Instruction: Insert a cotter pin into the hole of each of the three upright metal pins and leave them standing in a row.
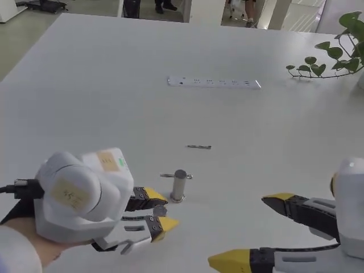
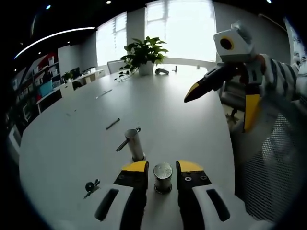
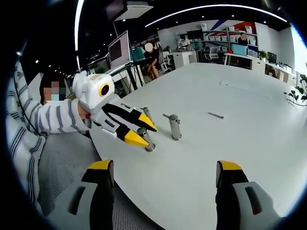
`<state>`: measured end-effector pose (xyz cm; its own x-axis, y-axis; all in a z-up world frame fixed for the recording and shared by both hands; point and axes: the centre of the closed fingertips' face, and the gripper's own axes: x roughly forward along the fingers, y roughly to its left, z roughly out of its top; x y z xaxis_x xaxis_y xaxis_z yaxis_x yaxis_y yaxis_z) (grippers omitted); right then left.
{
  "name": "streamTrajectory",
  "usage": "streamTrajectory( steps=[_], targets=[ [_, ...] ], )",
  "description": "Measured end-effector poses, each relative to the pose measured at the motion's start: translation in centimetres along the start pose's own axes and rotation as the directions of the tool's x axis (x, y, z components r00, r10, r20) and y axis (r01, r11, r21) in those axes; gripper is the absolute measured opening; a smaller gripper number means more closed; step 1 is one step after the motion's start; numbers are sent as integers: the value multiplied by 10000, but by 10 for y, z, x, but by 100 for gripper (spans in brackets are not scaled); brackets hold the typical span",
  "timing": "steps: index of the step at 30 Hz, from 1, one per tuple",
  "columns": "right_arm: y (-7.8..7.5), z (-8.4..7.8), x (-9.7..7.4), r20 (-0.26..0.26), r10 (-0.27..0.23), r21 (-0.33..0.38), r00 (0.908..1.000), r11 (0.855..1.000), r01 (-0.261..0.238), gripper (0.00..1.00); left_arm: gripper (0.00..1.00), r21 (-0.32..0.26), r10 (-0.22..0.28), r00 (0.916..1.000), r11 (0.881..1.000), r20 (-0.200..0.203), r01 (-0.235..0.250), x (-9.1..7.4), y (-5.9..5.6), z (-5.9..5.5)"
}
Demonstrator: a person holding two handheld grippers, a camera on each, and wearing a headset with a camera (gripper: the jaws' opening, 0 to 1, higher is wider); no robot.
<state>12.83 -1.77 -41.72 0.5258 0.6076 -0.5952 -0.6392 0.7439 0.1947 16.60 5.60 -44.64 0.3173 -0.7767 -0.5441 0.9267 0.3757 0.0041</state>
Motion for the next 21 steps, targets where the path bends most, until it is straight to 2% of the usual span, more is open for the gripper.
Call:
streamTrajectory(
  steps=[2,6,9,13,16,19,21],
  targets=[
    [-1,0,0,-5,-18,-3,10000,10000,18,86,28,-76,-169,9997,9998,169,170,-3,-3,4],
    [-1,0,0,-12,-23,-20,10000,10000,23,86,32,-93,-465,9984,9989,315,468,-10,-10,7],
    [-1,1,0,-5,-33,-19,10000,10000,33,86,43,-160,-480,9980,9987,419,487,-15,-11,8],
    [-1,1,0,37,-24,13,10000,10000,24,86,48,-446,-291,9977,9985,619,319,-20,-11,9],
    [0,1,1,54,-3,15,10000,10000,3,86,54,-349,-174,9976,9992,670,198,-26,-13,10],
    [1,2,1,64,5,-15,10000,10000,-5,86,65,-424,-217,9963,9988,828,253,-31,-16,14],
    [1,2,1,60,6,-26,10000,10000,-6,86,75,-825,-55,9944,9965,1051,142,-36,-16,17]
  ],
)
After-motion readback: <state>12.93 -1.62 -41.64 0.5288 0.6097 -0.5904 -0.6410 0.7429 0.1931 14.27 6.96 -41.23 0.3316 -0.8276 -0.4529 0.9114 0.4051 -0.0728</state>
